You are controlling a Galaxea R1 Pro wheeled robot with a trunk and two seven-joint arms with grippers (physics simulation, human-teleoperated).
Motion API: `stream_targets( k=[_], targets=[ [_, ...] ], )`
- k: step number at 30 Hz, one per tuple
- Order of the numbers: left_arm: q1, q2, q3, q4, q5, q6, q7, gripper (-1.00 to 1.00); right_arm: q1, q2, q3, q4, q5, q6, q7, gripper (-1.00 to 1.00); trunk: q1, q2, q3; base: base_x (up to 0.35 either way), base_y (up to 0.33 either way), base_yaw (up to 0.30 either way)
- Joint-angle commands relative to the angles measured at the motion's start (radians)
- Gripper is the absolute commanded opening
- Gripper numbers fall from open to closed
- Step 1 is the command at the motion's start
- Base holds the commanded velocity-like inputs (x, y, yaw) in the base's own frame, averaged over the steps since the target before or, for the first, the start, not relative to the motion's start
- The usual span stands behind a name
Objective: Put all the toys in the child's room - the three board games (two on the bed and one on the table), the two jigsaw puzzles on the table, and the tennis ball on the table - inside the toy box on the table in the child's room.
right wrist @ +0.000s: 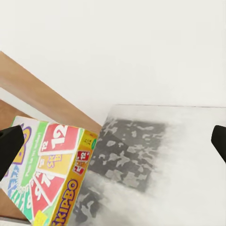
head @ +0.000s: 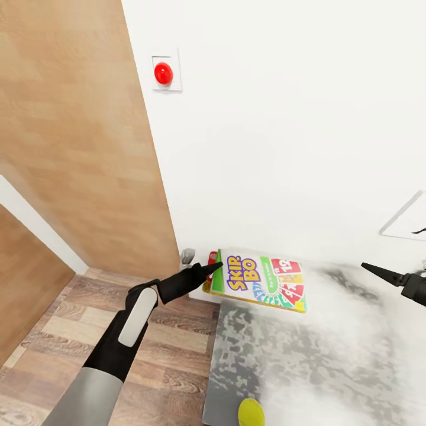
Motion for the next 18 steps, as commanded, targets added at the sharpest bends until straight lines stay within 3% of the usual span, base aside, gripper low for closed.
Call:
stream_targets(
  k=[1, 10, 18],
  targets=[
    [-0.001, 0.000, 0.001, 0.000, 0.004, 0.007, 0.001, -1.00, -0.001, 0.000, -0.001, 0.000, 0.002, 0.004, 0.005, 1.00, 0.001, -0.002, 0.000, 0.000, 0.000, 0.000],
    [0.002, 0.000, 0.001, -0.052, 0.006, 0.025, 0.021, -1.00, -0.001, 0.000, 0.002, 0.000, 0.003, 0.003, 0.006, 1.00, 0.001, -0.002, 0.014, -0.004, -0.001, 0.000],
    [0.048, -0.001, 0.000, -0.215, 0.008, 0.077, 0.032, -1.00, -0.001, 0.000, 0.003, 0.000, 0.002, 0.004, 0.006, 1.00, 0.001, -0.002, 0.026, -0.124, -0.046, 0.000]
  ],
)
